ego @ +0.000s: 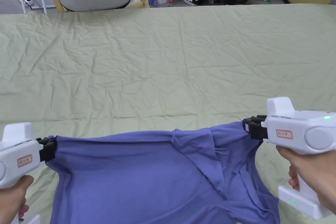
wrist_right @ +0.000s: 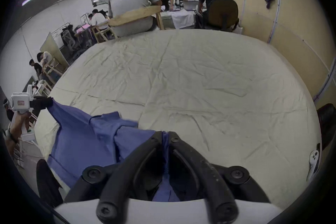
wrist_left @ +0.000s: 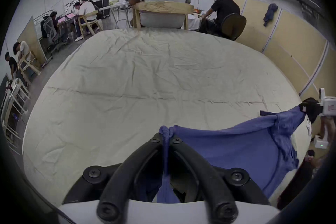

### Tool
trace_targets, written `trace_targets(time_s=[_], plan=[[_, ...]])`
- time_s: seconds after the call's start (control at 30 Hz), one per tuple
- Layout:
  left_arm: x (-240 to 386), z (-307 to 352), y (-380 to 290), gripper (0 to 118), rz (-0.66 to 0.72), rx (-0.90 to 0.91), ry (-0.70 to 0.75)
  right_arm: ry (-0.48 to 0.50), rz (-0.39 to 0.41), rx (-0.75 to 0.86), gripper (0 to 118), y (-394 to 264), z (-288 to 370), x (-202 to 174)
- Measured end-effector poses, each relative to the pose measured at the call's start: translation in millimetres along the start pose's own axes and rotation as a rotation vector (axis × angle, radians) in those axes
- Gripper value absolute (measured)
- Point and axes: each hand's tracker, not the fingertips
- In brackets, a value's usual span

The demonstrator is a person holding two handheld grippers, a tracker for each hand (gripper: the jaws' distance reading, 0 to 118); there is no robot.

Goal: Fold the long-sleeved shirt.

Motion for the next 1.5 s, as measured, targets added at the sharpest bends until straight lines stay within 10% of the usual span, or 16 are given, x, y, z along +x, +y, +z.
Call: trace_targets(time_s=[0.47, 1.17, 1.27, 1.37, 1.5], plan=[[-4.9, 55.8, -122.7, 5, 0.077, -0.184, -0.047, -0.003, -0.091, -0.097, 8, -129.1, 55.4, -5.0], [-2.2, 48.1, -156.6, 5, 0.080, -0.341, -0.049, -0.046, -0.059, -0.256, 9, -153.3, 30.5, 3.2], [-6.3, 43.7, -157.8, 21, 0.069, -0.322, -0.019, -0.047, -0.072, -0.245, 19, -151.7, 31.0, 3.7], [-5.7, 47.7, -158.9, 64, 0.061, -0.304, 0.031, -0.108, -0.105, -0.264, 45, -147.4, 36.6, 6.1], [-7.5, 72.3, -150.6, 63, 0.104, -0.210, 0.023, -0.097, -0.126, -0.136, 45, -135.5, 62.9, 3.0]])
